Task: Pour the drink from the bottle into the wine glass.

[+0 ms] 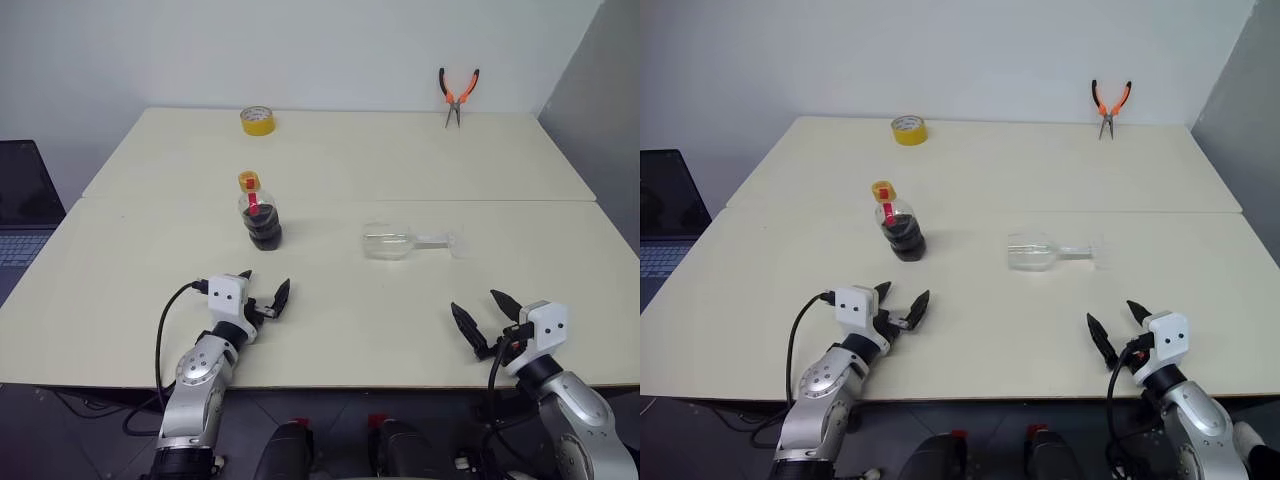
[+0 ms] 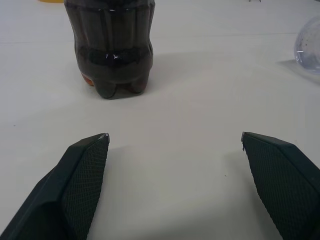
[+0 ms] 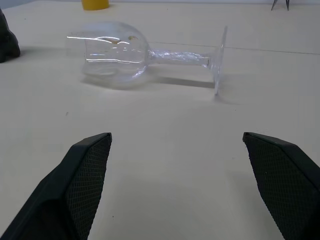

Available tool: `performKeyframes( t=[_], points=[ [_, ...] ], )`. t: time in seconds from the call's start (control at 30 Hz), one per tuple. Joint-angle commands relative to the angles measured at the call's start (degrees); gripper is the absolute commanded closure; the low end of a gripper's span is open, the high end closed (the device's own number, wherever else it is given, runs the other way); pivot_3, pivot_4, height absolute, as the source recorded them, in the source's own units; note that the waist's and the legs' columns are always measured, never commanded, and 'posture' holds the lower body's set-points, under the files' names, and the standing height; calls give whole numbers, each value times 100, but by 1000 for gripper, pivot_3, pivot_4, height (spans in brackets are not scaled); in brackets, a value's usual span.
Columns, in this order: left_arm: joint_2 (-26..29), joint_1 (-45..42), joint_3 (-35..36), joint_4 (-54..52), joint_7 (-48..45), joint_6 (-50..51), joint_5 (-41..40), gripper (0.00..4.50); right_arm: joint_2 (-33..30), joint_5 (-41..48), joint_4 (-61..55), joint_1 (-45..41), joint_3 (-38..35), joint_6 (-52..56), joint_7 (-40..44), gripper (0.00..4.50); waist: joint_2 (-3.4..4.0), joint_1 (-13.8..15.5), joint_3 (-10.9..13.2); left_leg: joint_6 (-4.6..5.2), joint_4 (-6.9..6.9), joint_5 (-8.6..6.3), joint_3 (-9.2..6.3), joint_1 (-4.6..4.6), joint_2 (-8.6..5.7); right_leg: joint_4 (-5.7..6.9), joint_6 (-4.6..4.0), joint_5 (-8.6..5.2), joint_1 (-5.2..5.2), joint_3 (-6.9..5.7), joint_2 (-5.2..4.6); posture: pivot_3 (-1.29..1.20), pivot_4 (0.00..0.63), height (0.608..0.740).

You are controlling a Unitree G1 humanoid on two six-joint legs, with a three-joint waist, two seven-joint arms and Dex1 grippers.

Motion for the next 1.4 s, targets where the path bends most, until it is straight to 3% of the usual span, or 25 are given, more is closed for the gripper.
performKeyframes(
  t=[0.03, 0.53, 0.7, 0.77, 0.87, 1.07, 1.4],
  points=[
    [42, -84, 32, -13, 51, -330, 133, 34, -27, 54, -159, -48, -49, -66, 17, 11, 0, 0, 0, 0, 0, 0, 0, 0, 0, 0, 0, 0, 0, 0, 0, 0, 150, 740],
    [103, -113, 95, -100, 74, -529, 106, 34, -85, -8, -216, 16, 68, -36, 95, 11, -1, 7, 0, 0, 0, 0, -1, -1, 0, 0, 0, 0, 0, -1, 0, 0, 150, 740],
    [-36, -139, 88, -156, 171, -350, 37, 34, -126, 81, -381, 96, 106, 16, 163, 11, -1, 11, 1, 0, 0, 0, 2, -1, -2, -2, 0, 0, 0, 1, -1, 0, 150, 740],
    [11, -225, -12, -240, 493, 328, 313, 34, -191, 73, -557, 187, 229, 34, 288, 11, -2, 11, 1, 0, 0, 0, -1, -1, 0, -1, 0, 0, 0, -1, -1, 0, 150, 740],
    [-177, -313, 139, -292, 423, 224, -83, 34, -272, -13, -695, 298, 384, 9, 378, 11, -3, 8, 1, 0, 1, 0, -5, -1, 0, 0, 1, 0, 0, -5, 0, 0, 150, 740],
    [-132, -362, 17, -341, 705, 11, 366, 34, -352, 56, -975, 353, 453, 141, 386, 11, -4, 11, 1, 0, 2, 0, -4, -1, -1, 0, 1, 0, 1, -3, 0, 0, 150, 740],
    [-388, -486, -9, -360, 589, 348, -43, 34, -463, 109, -1303, 263, 564, 425, 439, 11, -8, 13, 3, 0, 2, 0, -4, -2, -1, 0, 1, 0, 1, -4, 0, 0, 150, 740]
  ],
)
